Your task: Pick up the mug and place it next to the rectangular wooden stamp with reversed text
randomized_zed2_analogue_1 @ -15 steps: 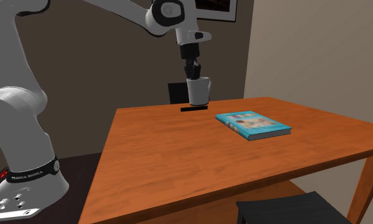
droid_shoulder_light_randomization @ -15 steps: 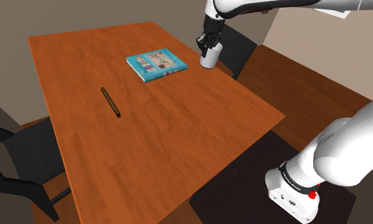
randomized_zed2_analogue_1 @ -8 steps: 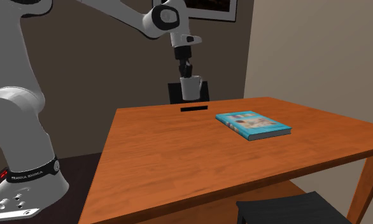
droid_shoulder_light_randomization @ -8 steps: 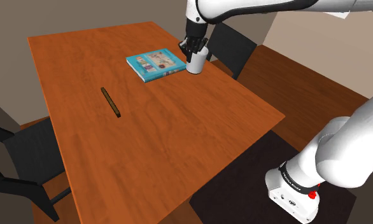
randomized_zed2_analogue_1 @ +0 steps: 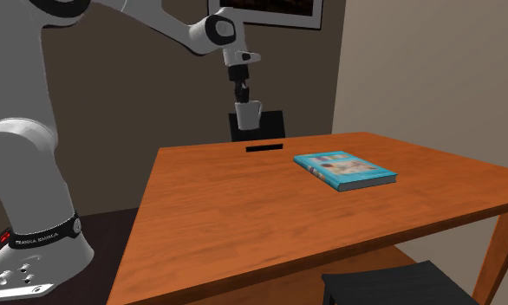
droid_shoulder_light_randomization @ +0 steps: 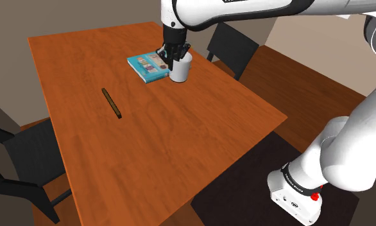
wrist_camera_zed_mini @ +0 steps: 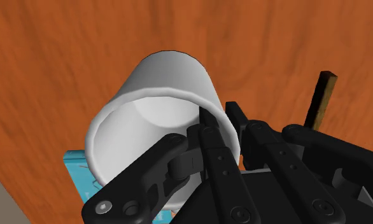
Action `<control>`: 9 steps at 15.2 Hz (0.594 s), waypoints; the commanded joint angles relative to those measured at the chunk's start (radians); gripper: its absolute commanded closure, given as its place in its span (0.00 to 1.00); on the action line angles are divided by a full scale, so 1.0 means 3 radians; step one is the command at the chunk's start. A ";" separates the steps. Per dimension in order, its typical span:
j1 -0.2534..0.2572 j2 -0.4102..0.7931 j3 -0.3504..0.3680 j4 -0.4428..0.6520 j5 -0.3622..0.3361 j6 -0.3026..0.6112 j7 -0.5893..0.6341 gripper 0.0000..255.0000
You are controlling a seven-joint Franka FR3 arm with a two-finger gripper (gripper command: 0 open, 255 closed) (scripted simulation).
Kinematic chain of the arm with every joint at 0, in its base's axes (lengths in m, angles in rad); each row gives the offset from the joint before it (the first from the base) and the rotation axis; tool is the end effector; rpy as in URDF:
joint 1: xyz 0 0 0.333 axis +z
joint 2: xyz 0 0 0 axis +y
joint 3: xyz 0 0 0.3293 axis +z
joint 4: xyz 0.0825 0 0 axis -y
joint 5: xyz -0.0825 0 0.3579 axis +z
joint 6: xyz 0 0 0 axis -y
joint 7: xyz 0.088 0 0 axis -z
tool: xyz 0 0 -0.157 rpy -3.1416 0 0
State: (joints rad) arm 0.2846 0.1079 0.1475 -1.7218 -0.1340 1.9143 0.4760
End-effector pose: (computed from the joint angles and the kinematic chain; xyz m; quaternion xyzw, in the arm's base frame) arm 0.5397 0.2282 0.4921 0.9975 -0.0028 0.0632 0.0316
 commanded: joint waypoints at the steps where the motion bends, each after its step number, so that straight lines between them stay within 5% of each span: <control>1: 0.0087 0.0140 0.0061 0.0180 -0.0041 -0.0060 0.0154 1.00; 9: 0.0491 0.0743 0.0246 0.1018 -0.0230 -0.0383 0.0704 1.00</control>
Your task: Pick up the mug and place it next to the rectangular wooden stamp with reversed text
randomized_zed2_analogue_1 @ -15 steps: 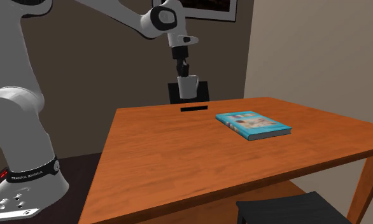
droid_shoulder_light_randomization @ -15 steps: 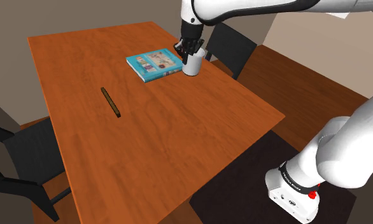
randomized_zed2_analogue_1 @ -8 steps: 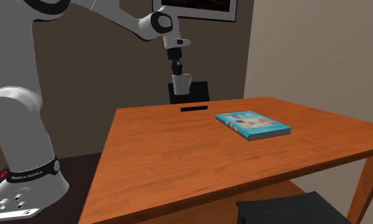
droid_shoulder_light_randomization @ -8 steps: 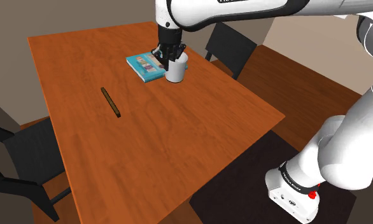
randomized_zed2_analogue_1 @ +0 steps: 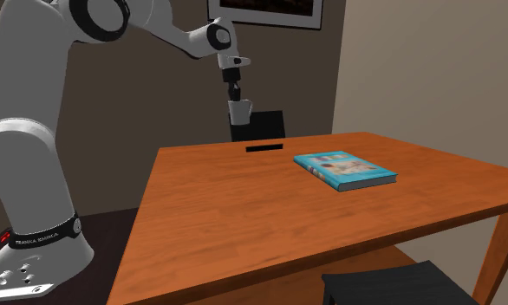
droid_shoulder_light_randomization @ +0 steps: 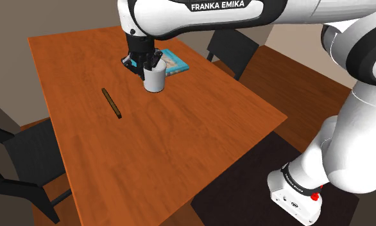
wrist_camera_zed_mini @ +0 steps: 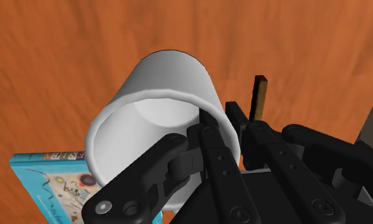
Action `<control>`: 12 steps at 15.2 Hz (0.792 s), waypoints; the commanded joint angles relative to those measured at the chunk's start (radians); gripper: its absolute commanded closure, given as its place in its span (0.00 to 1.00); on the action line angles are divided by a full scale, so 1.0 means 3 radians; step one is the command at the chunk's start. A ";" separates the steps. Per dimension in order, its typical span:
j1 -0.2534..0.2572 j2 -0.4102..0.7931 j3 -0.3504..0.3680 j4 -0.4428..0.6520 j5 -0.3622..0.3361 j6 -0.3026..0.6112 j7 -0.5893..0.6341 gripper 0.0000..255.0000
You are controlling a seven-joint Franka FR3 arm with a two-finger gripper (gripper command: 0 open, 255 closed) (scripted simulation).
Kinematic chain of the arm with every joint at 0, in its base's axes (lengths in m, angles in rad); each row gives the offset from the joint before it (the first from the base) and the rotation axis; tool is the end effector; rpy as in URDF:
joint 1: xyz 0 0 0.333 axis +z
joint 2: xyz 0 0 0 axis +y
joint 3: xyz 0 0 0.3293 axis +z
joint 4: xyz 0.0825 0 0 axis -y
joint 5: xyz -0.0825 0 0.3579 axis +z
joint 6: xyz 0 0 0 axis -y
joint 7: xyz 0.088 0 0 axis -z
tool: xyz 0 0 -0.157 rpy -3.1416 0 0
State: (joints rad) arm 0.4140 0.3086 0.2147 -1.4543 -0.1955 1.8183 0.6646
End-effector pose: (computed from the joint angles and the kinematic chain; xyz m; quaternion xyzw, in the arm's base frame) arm 0.5432 0.3434 0.4872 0.9975 -0.0029 0.0630 0.0316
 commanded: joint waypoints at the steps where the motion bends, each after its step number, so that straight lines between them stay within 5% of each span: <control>1: 0.0119 0.0168 0.0038 0.0264 -0.0052 -0.0117 0.0136 1.00; 4: 0.0297 0.0465 0.0070 0.0708 -0.0131 -0.0296 0.0293 1.00; 12: 0.0267 0.0441 0.0062 0.0313 -0.0140 0.0071 0.0345 1.00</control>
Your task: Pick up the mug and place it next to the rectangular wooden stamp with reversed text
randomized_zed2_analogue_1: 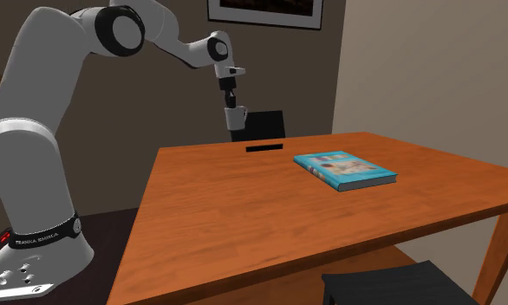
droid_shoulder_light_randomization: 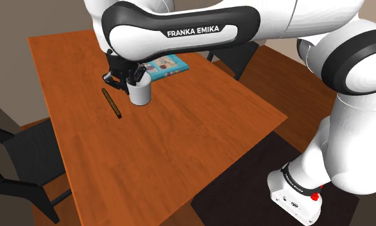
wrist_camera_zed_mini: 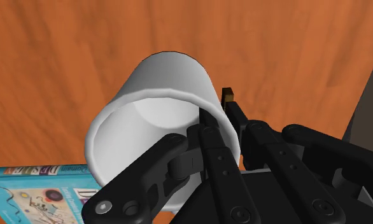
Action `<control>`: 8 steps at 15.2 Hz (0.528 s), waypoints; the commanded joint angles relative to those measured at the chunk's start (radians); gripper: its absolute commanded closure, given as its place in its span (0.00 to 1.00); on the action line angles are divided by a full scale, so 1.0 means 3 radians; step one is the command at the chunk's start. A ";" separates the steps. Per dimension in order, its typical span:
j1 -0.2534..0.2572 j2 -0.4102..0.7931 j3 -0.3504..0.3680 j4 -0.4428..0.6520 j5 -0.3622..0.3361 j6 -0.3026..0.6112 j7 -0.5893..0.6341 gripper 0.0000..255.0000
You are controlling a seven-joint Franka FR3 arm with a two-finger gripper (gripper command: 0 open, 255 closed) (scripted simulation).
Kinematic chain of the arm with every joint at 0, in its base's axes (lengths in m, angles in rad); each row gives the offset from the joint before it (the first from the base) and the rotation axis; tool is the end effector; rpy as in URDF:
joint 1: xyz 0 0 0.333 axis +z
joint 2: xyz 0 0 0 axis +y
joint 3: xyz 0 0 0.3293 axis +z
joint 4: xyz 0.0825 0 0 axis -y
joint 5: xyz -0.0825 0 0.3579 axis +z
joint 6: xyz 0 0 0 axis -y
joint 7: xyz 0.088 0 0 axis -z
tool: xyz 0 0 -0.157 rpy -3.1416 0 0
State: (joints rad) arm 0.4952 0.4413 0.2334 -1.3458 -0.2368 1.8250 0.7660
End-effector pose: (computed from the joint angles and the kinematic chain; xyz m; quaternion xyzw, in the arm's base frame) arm 0.5415 0.4067 0.4528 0.9975 -0.0037 0.0630 0.0317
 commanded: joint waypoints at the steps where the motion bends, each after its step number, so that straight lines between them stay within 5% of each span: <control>1: -0.0006 0.0000 -0.0002 -0.0091 -0.0005 0.0092 0.0014 1.00; 8: -0.0020 0.0034 -0.0013 -0.0354 -0.0030 0.0383 0.0063 1.00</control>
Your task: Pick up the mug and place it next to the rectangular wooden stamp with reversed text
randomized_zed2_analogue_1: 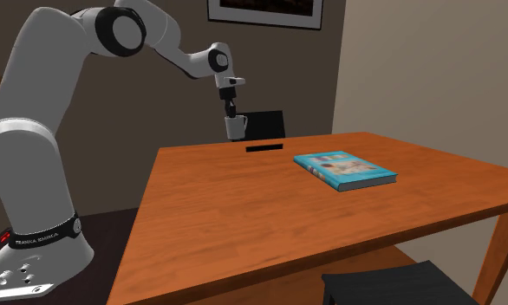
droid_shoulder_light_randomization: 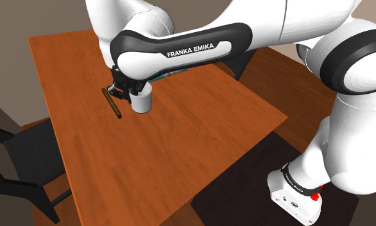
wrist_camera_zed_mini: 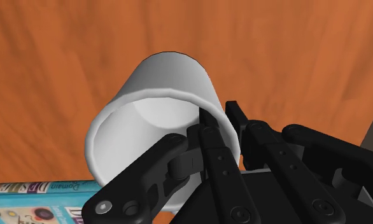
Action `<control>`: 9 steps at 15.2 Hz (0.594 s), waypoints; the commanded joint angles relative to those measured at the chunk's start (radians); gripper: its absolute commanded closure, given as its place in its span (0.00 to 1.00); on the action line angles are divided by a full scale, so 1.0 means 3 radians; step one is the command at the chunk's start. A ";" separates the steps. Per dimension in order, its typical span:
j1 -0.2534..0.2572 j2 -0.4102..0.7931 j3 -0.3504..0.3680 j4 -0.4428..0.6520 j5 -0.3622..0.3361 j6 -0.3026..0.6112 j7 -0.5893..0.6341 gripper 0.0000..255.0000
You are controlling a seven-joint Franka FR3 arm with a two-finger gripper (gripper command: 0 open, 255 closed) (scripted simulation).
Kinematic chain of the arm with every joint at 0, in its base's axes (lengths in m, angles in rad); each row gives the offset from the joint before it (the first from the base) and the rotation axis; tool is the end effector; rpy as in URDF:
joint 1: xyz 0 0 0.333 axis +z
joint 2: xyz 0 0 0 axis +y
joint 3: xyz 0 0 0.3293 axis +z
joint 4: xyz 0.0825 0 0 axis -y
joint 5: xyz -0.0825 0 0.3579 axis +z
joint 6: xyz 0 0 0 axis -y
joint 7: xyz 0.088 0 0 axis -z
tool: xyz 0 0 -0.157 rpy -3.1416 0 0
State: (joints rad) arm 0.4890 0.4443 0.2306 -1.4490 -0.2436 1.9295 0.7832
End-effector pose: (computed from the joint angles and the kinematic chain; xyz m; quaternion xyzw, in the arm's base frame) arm 0.5407 0.4065 0.4130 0.9975 -0.0037 0.0629 0.0317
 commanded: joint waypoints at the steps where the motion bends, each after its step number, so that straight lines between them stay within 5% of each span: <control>1: 0.0000 0.0031 -0.0005 -0.0042 -0.0012 0.0075 0.0013 1.00; 9: -0.0004 0.0120 -0.0025 -0.0268 -0.0056 0.0383 0.0073 1.00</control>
State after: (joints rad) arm 0.4870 0.4779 0.2236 -1.5209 -0.2587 2.0330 0.8014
